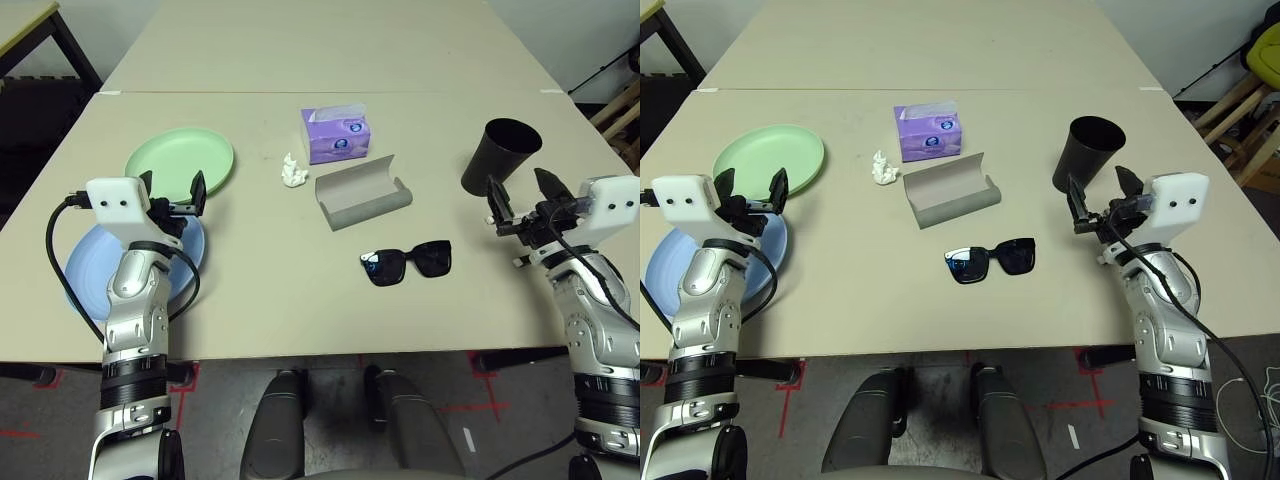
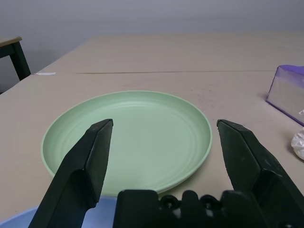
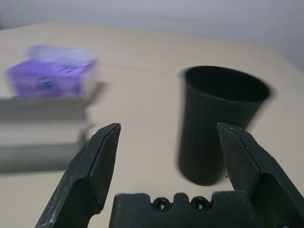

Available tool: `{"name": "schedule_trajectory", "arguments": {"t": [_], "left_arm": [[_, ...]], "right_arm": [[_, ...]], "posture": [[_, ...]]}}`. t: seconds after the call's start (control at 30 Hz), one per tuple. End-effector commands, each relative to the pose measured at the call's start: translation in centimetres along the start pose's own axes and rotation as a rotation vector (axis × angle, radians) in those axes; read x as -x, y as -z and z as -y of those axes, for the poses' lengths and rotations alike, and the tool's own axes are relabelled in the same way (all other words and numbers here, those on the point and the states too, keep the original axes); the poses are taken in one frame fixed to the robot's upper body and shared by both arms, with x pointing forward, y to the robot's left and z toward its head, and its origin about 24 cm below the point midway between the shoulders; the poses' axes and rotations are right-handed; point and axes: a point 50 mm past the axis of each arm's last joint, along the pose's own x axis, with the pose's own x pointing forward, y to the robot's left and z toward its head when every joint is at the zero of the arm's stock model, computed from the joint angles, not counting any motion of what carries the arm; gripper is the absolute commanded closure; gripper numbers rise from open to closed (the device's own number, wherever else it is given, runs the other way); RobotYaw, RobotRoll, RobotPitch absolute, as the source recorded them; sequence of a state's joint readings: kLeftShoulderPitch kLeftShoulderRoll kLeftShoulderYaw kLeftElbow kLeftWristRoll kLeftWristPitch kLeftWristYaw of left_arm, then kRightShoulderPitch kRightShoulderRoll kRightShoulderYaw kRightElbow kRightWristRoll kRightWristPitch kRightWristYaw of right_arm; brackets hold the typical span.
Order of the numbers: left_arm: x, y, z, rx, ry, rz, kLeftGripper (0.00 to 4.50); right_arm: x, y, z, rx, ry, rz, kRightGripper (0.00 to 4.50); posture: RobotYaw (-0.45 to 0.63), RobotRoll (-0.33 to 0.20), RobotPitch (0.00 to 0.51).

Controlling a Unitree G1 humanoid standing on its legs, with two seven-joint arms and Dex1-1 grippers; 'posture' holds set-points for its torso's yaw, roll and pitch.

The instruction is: Organize and tidy the items on the table.

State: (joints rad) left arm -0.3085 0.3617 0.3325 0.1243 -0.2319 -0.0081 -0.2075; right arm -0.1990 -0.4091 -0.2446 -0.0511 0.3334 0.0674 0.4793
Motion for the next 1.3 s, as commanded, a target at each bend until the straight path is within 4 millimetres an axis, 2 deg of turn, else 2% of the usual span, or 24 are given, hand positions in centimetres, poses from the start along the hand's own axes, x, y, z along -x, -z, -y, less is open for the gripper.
{"name": "schedule_trajectory", "arguments": {"t": [0.03, 0.2, 0.33, 0.53, 0.7, 0.83, 1.3], "left_arm": [[0.2, 0.2, 0.0, -0.005, 0.014, -0.016, 0.04], [0.2, 0.2, 0.1, -0.009, 0.03, -0.018, 0.04], [0.0, 0.2, 0.4, -0.018, 0.067, -0.024, 0.04], [0.2, 0.2, 0.4, -0.026, 0.082, -0.032, 0.04], [0.6, 0.2, 0.6, -0.027, 0.081, -0.035, 0.04], [0.9, 0.1, 0.5, -0.03, 0.079, -0.04, 0.04], [1.1, 0.3, 0.7, -0.023, 0.105, -0.057, 0.04]], "right_arm": [[0.2, -0.3, -0.5, 0.0, -0.181, 0.014, 0.0], [-0.8, -0.7, -0.6, 0.005, -0.427, -0.023, 0.0], [-1.6, -0.8, -0.9, 0.102, -0.663, -0.082, 0.0], [-3.2, -0.8, -1.7, 0.149, -0.821, -0.057, 0.0], [-3.6, -0.1, -2.4, 0.164, -0.847, 0.01, 0.0], [-3.5, 0.2, -2.9, 0.1, -0.853, 0.026, 0.0], [-3.2, -0.7, -3.2, 0.101, -0.898, 0.041, 0.0]], "posture": [[0.13, 0.0, 0.156], [0.13, 0.0, 0.155], [0.14, 0.0, 0.158], [0.16, 0.0, 0.162], [0.18, 0.0, 0.167], [0.19, 0.0, 0.168], [0.19, 0.0, 0.168]]}}
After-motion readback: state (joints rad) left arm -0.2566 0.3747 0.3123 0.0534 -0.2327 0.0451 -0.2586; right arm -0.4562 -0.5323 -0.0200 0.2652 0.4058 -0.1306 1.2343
